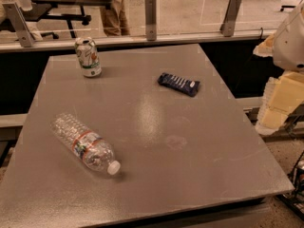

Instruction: Move rxbar blueberry near 7up can

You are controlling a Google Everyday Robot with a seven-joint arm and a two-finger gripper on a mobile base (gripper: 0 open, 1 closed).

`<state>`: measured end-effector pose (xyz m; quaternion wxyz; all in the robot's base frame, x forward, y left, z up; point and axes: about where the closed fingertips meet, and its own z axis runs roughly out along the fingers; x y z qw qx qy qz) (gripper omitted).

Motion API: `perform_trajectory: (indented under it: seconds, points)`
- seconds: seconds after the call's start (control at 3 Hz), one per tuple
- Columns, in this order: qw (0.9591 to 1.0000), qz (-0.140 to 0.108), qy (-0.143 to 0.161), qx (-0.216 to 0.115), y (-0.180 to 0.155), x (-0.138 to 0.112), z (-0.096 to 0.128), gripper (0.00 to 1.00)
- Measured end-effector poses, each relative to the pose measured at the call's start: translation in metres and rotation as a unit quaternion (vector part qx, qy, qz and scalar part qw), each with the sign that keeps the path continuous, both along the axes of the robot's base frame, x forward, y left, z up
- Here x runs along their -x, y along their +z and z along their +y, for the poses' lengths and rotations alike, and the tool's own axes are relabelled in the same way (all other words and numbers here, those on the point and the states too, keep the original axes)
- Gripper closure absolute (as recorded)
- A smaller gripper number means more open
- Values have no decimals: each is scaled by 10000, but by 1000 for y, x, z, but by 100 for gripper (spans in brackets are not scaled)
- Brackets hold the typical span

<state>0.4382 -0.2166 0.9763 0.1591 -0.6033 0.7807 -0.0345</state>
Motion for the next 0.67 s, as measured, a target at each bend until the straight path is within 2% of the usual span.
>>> perform_trajectory:
  seconds: [0.33, 0.67]
  points:
    - [10000, -7, -1, -1, 0, 0, 0, 0]
    - [9999, -85, 12, -96, -2, -18, 9, 0]
